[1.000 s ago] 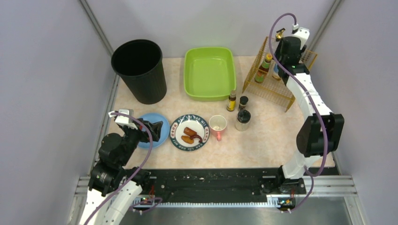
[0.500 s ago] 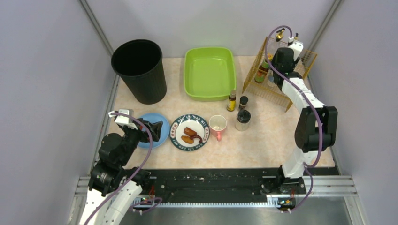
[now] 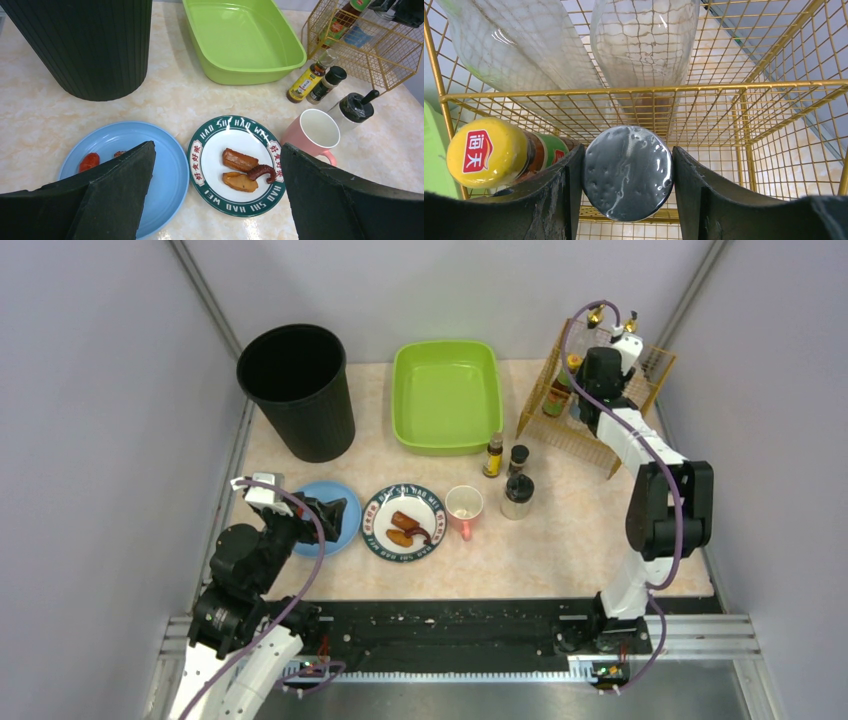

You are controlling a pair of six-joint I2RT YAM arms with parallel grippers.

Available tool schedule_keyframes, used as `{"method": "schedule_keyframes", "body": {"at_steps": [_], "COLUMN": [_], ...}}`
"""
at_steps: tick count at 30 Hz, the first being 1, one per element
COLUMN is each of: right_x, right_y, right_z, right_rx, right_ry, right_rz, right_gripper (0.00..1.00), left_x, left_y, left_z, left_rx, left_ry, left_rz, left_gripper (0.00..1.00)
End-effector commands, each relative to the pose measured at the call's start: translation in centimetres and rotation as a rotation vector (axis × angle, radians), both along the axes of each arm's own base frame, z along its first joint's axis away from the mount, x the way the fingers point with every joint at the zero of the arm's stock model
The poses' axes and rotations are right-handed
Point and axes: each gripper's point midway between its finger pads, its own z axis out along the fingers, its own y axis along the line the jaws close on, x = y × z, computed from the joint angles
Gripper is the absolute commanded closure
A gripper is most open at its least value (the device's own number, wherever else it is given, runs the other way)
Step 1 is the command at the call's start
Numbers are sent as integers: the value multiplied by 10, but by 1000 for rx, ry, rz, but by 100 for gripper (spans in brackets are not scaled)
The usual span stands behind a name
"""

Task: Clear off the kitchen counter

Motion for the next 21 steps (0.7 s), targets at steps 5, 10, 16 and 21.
{"method": "schedule_keyframes", "body": {"at_steps": [5,10,16,21], "right_x": [8,6,0,-11], "right_y": [-1,0,1,-1], "right_z": [5,18,43,56], "right_rx": [30,31,35,26], "right_ry": [-37,-61,-108,-108], "right_rz": [-10,-2,12,3], "right_gripper": [56,39,31,27], "left_x": [3,3,3,3], "left_y": [0,0,0,-1], "left_z": [6,7,6,7], "left_rx": [1,1,1,-1], "left_ry": [-28,-30,-29,-31], "left_rz": [5,5,2,1], "left_gripper": [1,1,1,1]}}
